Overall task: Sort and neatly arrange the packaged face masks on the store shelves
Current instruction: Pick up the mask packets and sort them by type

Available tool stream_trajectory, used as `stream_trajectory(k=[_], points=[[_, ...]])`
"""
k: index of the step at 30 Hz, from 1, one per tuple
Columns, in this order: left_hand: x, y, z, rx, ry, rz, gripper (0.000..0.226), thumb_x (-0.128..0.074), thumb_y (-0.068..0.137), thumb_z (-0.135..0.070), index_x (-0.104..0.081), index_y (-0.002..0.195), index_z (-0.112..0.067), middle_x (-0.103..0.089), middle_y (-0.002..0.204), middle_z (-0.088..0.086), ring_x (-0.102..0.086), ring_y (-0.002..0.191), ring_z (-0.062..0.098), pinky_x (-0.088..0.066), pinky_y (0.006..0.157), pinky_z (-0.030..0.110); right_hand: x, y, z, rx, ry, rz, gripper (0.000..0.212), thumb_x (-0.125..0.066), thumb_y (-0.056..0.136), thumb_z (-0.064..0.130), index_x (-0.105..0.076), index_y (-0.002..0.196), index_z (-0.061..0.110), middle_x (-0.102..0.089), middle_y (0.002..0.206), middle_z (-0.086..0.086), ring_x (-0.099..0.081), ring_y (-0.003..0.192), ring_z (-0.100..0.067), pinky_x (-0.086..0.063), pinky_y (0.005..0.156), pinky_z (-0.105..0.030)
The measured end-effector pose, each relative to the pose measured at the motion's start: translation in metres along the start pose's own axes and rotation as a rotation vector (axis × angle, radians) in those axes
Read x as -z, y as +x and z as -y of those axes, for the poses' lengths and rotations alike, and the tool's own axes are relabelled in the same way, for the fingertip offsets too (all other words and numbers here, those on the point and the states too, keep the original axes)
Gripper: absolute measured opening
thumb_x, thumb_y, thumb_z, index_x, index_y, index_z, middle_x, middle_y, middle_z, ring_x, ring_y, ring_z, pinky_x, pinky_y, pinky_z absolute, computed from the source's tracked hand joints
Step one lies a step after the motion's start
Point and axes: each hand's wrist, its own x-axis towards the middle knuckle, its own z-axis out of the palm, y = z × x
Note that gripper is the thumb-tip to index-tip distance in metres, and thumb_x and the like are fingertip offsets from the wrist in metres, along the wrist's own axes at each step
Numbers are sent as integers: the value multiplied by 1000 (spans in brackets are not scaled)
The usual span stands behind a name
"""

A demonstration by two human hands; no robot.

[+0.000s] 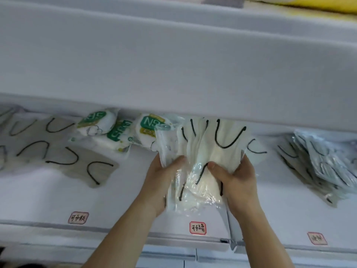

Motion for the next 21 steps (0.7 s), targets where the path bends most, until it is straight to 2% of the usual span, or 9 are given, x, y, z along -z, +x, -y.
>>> stream_trajectory(k=[3,6,9,12,13,16,20,21], points=[[8,2,-3,65,-99,-30,35,-66,93,-5,-68,126,-15,-77,111,13,-75,101,33,-59,89,47,4,13,3,35,-22,-34,31,-79,80,0,-65,103,14,-72,92,-24,-70,83,-48,-57,76,-63],[12,4,-5,80,-134,-46,36,-65,92,-2,-68,125,-15,-78,108,13,-77,94,32,-62,75,43,21,41,13,47,-61,-115,36,-79,81,-4,-66,111,13,-78,96,-11,-75,89,-32,-61,80,-53],[15,7,-4,115,-156,-54,33,-58,94,-2,-69,122,-16,-78,105,13,-77,88,30,-61,67,39,41,76,20,11,-203,-110,53,-84,81,8,-58,127,12,-75,110,-6,-73,101,-29,-62,83,-47],[15,6,-3,144,-145,-29,37,-65,88,-7,-70,124,-14,-77,111,16,-75,96,35,-60,76,43,53,92,14,-84,-355,-136,80,-84,84,31,-39,150,24,-55,135,-1,-60,120,-24,-52,102,-47],[15,6,-3,150,-139,-24,43,-70,81,-10,-70,124,-14,-76,113,17,-74,99,36,-59,82,45,54,92,10,-89,-359,-155,82,-81,86,35,-35,154,25,-50,139,0,-55,125,-22,-48,106,-47],[18,8,-2,165,-129,-25,50,-72,71,-17,-73,120,-15,-75,115,18,-72,106,40,-56,96,54,53,78,-9,-19,-321,-272,70,-75,92,29,-41,152,25,-49,145,-1,-53,128,-20,-45,105,-39],[24,11,-3,211,-80,-33,35,-71,81,-15,-74,115,-15,-74,114,21,-69,109,44,-50,103,61,49,48,-29,55,-340,-403,55,-69,83,35,-53,136,31,-57,132,7,-58,122,-20,-51,101,-42],[26,11,-3,222,-74,-28,31,-69,85,-13,-73,116,-14,-74,113,22,-69,109,45,-51,102,61,48,41,-31,86,-347,-434,51,-68,86,31,-54,135,29,-59,131,6,-59,120,-18,-51,97,-36]])
